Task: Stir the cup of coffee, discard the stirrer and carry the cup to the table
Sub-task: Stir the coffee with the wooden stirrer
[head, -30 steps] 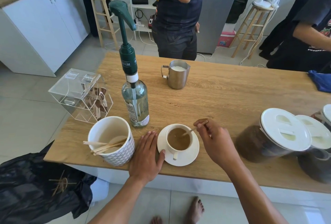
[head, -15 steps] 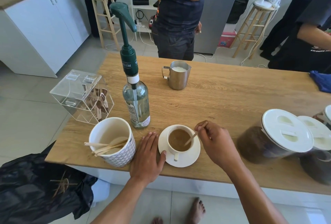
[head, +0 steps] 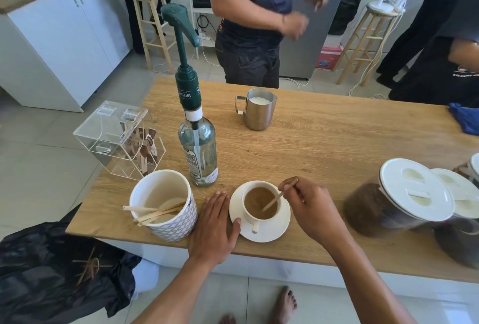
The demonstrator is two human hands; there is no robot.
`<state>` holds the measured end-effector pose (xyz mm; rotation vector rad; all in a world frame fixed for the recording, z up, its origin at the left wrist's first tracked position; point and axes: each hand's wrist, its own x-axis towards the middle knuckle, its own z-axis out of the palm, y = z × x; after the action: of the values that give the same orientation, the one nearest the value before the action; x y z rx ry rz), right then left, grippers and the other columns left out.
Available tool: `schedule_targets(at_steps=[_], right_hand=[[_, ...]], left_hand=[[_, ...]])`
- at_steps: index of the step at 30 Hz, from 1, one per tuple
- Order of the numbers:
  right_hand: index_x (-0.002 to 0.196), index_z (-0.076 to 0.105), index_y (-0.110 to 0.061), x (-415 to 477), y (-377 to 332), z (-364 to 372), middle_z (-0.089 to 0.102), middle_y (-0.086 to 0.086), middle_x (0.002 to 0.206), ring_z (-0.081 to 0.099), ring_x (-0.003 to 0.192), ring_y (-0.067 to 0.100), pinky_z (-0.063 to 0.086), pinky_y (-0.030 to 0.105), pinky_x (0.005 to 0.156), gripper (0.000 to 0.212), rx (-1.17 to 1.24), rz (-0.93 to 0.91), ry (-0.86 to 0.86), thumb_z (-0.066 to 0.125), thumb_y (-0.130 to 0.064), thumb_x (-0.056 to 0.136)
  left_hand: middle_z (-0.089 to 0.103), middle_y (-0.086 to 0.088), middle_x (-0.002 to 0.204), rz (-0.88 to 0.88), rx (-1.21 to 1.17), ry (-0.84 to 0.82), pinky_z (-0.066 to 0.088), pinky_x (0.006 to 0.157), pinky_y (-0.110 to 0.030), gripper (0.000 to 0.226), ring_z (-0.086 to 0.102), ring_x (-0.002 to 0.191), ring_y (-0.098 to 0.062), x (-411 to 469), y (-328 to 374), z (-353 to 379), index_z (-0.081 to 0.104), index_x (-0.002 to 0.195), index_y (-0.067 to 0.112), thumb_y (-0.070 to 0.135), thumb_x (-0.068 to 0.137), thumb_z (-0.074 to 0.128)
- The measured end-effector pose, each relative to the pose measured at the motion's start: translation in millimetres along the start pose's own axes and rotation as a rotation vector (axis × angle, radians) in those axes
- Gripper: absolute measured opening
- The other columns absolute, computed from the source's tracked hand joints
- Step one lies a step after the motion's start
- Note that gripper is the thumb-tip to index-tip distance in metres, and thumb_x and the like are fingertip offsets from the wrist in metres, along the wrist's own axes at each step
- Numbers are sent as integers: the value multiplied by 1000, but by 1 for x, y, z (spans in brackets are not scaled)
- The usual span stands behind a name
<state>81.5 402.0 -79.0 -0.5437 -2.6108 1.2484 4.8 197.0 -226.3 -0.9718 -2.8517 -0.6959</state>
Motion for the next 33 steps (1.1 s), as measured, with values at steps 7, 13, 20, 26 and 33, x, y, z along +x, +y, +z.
schedule_targets(at_steps=[7, 13, 20, 26, 33], right_hand=[[86, 67, -24, 1, -1, 1, 69, -18, 90, 63, 76, 1, 45, 14, 60, 19, 2, -18, -20, 55, -16, 97], [92, 69, -19, 4, 0, -1, 66, -21, 88, 60, 76, -3, 43, 12, 61, 15, -32, -50, 49, 55, -16, 98], [89, 67, -18, 2, 1, -2, 64, -21, 81, 58, 72, 1, 43, 17, 57, 17, -64, -38, 59, 53, -17, 98], [84, 68, -19, 0, 3, 0, 67, -20, 81, 58, 59, 12, 45, 25, 52, 20, -18, -14, -9, 53, -15, 97], [90, 69, -25, 0, 2, -2, 70, -19, 91, 64, 79, 3, 48, 15, 64, 16, -16, -53, -36, 56, -18, 97]], left_hand=[[40, -5, 154, 3, 3, 1, 18, 120, -38, 63, 29, 146, -19, 0, -1, 0, 42, 147, 9, 48, 99, 31], [40, -6, 155, 1, 12, 2, 15, 121, -37, 63, 27, 147, -19, 1, 0, 0, 41, 147, 8, 47, 99, 33], [39, -6, 155, 4, 8, 4, 15, 121, -37, 63, 26, 147, -19, 0, -1, 0, 41, 148, 9, 48, 99, 32], [39, -6, 155, 6, 3, 4, 14, 122, -36, 64, 26, 147, -18, 0, -1, 0, 40, 148, 9, 48, 99, 31], [41, -7, 154, 11, 1, 10, 17, 121, -37, 63, 29, 146, -20, 0, 0, 0, 43, 146, 7, 48, 99, 31]])
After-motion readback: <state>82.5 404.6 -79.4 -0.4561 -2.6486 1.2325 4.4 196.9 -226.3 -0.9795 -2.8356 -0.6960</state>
